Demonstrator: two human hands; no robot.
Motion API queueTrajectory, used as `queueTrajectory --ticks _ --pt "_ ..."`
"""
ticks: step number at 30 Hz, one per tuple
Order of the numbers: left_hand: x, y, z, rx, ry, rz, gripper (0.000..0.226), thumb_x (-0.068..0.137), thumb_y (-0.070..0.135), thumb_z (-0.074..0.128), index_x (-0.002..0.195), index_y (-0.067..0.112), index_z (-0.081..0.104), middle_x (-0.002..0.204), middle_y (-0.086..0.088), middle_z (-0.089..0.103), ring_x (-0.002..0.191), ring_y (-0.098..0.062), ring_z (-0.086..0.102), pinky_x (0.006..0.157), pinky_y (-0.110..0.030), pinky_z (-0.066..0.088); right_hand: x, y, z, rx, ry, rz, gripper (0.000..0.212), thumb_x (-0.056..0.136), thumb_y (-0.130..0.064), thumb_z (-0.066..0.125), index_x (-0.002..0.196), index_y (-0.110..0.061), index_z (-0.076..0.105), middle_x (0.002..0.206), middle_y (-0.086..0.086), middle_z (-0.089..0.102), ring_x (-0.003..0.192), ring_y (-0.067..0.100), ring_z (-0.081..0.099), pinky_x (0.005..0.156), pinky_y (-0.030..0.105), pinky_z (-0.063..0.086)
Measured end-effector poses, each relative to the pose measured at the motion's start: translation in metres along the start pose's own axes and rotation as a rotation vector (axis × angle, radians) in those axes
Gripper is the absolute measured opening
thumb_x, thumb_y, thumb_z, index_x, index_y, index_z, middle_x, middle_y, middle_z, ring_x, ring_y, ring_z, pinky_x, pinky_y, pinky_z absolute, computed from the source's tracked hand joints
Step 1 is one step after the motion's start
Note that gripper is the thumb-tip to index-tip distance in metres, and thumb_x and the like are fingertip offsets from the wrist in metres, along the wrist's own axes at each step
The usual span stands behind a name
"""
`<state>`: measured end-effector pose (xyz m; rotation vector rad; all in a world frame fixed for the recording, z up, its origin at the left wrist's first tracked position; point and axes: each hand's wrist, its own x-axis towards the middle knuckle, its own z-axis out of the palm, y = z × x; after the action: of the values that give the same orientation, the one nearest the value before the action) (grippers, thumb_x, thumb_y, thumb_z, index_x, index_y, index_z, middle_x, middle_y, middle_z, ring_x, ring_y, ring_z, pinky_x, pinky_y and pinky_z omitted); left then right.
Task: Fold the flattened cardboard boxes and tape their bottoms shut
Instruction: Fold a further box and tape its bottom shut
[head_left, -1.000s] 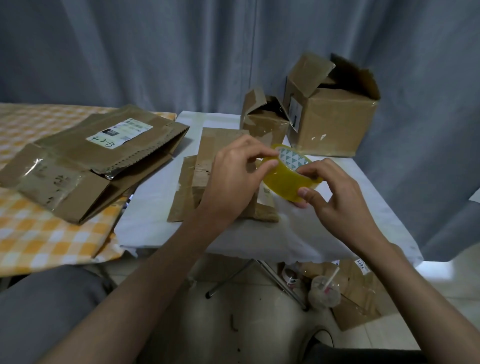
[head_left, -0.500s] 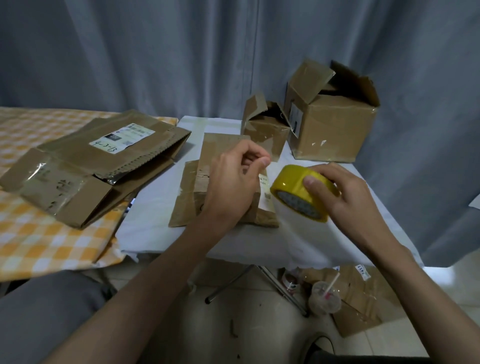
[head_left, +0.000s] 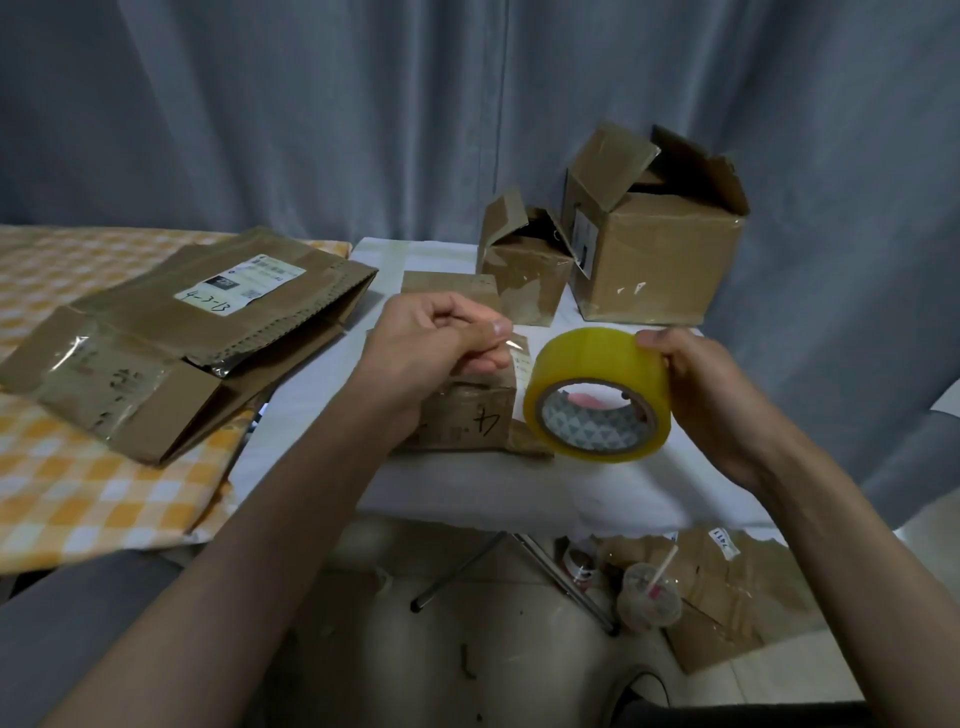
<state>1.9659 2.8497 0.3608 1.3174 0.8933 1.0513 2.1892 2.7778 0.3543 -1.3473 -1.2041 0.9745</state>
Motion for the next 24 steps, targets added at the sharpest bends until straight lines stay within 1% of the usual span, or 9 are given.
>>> queueTrajectory --ticks 3,4,6,9,11,15,18,21,24 --pt "0.0 0.003 -0.013 0.043 0.058 -0.033 0.002 0.086 0.0 0.071 0.085 0.002 0.071 0.065 -0.007 0.07 0.06 -0.011 0.066 0.057 -0.015 0.055 0.005 0.002 0.002 -0.125 -0.016 -0.064 0.045 0.095 -0.036 0.061 0.099 0.009 0.066 0.089 0.024 0.068 0.079 0.024 0.071 0.088 0.034 0.05" --pt "0.0 0.005 -0.02 0.054 0.093 -0.042 0.005 0.086 0.0 0.071 0.083 0.004 0.071 0.064 -0.005 0.07 0.058 -0.01 0.066 0.056 -0.015 0.055 0.007 0.002 0.002 -0.159 -0.026 -0.073 0.06 0.09 -0.045 0.065 0.102 0.014 0.061 0.09 0.03 0.062 0.077 0.029 0.067 0.082 0.03 0.051" --pt "0.002 0.012 -0.042 0.059 0.178 -0.033 0.008 0.085 -0.001 0.07 0.081 0.006 0.071 0.062 -0.003 0.069 0.055 -0.008 0.065 0.056 -0.013 0.054 0.012 0.0 0.003 -0.229 -0.012 -0.076 0.078 0.08 -0.056 0.072 0.094 0.018 0.056 0.077 0.023 0.051 0.069 0.028 0.053 0.067 0.025 0.049" --pt "-0.001 0.012 -0.071 0.056 0.201 -0.089 0.007 0.083 -0.002 0.069 0.082 0.004 0.07 0.063 -0.001 0.07 0.055 -0.007 0.067 0.055 -0.012 0.053 0.021 0.0 0.003 -0.439 0.079 -0.077 0.068 0.08 -0.052 0.075 0.069 0.009 0.048 0.065 0.012 0.038 0.06 0.02 0.039 0.06 0.031 0.034" --pt "-0.006 0.003 -0.081 0.063 0.174 -0.162 0.005 0.081 -0.002 0.07 0.083 0.003 0.07 0.064 0.001 0.072 0.056 -0.007 0.068 0.055 -0.012 0.054 0.026 0.002 0.008 -0.55 0.069 -0.076 0.066 0.08 -0.053 0.075 0.064 0.004 0.044 0.062 0.009 0.034 0.056 0.017 0.036 0.057 0.029 0.029" --pt "-0.008 -0.009 -0.093 0.043 0.189 -0.227 0.004 0.081 -0.001 0.07 0.081 0.004 0.071 0.064 0.003 0.071 0.058 -0.008 0.069 0.056 -0.011 0.053 0.031 0.0 0.019 -0.572 0.008 -0.032 0.061 0.081 -0.048 0.075 0.069 0.008 0.055 0.067 0.013 0.042 0.047 0.008 0.045 0.042 0.009 0.036" --pt "-0.008 -0.017 -0.098 0.015 0.178 -0.265 0.005 0.076 0.002 0.073 0.081 0.003 0.072 0.066 0.001 0.072 0.058 -0.008 0.069 0.056 -0.012 0.054 0.036 -0.001 0.02 -0.549 -0.006 -0.005 0.055 0.084 -0.039 0.076 0.076 0.013 0.061 0.071 0.014 0.049 0.043 -0.002 0.05 0.039 0.007 0.037" --pt "-0.008 -0.026 -0.098 -0.002 0.17 -0.31 0.018 0.071 0.005 0.076 0.087 -0.001 0.071 0.067 -0.005 0.071 0.056 -0.009 0.068 0.057 -0.013 0.055 0.043 0.008 0.023 -0.626 -0.034 0.027 0.052 0.078 -0.05 0.077 0.067 -0.002 0.061 0.062 0.008 0.047 0.044 0.004 0.047 0.047 0.013 0.039" --pt "-0.005 -0.032 -0.1 0.013 0.158 -0.357 0.029 0.07 0.007 0.08 0.095 -0.004 0.071 0.075 -0.012 0.071 0.059 -0.012 0.069 0.057 -0.016 0.057 0.049 0.019 0.024 -0.71 -0.053 0.06 0.07 0.075 -0.063 0.073 0.068 0.004 0.057 0.061 0.01 0.046 0.055 0.014 0.048 0.058 0.028 0.039"
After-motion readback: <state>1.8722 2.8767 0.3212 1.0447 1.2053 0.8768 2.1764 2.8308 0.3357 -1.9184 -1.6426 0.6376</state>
